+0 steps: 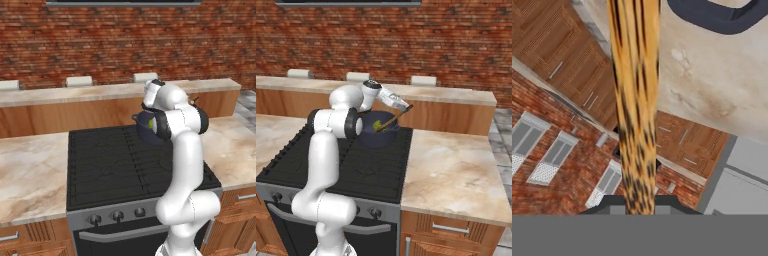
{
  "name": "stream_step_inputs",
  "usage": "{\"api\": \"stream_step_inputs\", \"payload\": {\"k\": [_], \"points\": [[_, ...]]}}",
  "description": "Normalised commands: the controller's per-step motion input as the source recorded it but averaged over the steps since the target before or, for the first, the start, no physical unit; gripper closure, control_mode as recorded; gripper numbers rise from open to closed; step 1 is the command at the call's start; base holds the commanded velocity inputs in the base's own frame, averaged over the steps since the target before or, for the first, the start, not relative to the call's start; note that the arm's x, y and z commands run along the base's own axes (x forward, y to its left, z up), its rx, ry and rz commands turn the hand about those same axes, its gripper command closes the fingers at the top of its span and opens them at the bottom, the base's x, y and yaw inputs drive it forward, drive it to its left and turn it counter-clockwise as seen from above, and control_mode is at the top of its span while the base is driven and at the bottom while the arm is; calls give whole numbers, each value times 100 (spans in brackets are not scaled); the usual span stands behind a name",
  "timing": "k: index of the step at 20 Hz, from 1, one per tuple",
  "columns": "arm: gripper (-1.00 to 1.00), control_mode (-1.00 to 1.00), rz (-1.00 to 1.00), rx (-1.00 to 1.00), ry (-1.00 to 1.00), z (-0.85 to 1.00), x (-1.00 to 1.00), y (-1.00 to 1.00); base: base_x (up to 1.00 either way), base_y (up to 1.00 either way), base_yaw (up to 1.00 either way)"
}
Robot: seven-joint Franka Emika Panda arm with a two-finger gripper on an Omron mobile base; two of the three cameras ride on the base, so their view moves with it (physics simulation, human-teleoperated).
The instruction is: Put the lime and broccoli in the pot. Retrieve the spatula and lightly stir the vegetables in the pot.
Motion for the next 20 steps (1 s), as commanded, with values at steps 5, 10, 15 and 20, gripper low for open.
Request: {"api": "stream_step_inputs", "payload": {"k": [5,10,15,20], "points": [[100,-100,0,0,12,-4,7,0,0,0,0],[100,-100,-3,0,12,-38,3,0,0,0,0],[100,-100,-1,0,3,-18,17,6,0,0,0],[100,-100,-1,0,-5,0,36,10,0,0,0]]}}
